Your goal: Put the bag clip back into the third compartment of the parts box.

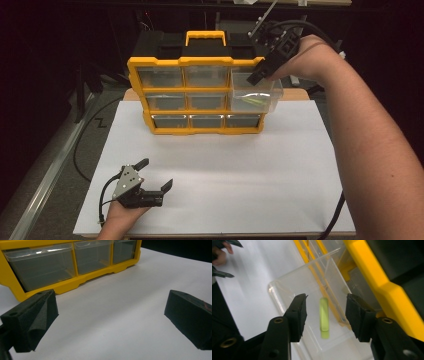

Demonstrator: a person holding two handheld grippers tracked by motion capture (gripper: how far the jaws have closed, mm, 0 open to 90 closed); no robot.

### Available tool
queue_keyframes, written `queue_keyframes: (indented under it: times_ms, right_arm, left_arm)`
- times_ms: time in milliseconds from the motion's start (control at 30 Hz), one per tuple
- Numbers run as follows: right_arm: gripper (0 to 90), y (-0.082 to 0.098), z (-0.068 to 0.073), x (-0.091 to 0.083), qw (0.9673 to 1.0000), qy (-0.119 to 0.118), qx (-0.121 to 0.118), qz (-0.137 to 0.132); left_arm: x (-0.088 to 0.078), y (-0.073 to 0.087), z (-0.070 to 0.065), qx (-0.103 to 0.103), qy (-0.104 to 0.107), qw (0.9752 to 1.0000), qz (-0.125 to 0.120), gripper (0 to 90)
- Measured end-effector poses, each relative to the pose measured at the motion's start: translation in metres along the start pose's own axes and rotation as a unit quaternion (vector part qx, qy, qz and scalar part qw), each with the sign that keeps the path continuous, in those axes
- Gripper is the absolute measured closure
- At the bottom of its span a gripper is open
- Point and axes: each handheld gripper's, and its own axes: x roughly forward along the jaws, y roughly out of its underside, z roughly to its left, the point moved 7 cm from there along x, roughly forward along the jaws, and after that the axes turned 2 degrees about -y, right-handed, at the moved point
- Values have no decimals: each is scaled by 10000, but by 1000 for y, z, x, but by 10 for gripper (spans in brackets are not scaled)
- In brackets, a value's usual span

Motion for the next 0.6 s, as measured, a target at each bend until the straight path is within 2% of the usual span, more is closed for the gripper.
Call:
queue_keyframes:
  times_ms: [133,267,500,600]
  right_arm:
    - [433,9,8,-15,10000,92,21,-15]
    - [424,26,17,-24,9998,177,40,27]
    - [379,69,36,-37,9994,314,59,107]
    - [338,89,39,-39,9992,351,167,129]
  left_arm:
    - [1,1,0,6,-8,10000,18,4]
    - [2,1,1,-3,-28,10000,43,4]
    - [3,2,2,11,-67,10000,70,4]
    - [3,2,1,26,-79,9999,86,4]
